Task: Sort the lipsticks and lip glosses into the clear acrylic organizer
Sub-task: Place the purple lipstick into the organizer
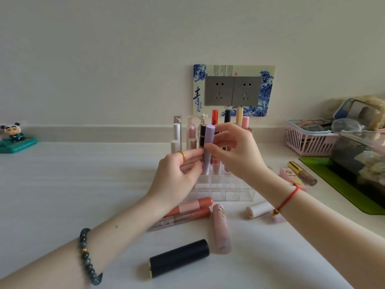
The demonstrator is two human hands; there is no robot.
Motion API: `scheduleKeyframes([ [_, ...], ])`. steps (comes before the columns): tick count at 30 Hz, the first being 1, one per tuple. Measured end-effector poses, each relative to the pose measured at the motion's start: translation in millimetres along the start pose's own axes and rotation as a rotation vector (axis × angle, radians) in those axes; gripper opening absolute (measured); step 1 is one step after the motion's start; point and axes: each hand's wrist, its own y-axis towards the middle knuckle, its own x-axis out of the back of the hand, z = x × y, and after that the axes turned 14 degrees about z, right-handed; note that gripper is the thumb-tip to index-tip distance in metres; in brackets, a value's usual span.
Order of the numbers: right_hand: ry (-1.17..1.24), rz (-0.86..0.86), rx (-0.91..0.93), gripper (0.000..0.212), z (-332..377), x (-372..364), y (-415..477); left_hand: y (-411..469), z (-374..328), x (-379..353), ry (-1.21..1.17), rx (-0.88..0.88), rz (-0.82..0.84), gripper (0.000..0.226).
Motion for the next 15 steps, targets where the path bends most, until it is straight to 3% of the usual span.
scheduleKeyframes([
  [15,-0.045,0.023,-0.050,0.028,-12.1,-8.3,-2.0,-6.3,13.9,-1.5,0.091,0.065,-0.019,0.029],
])
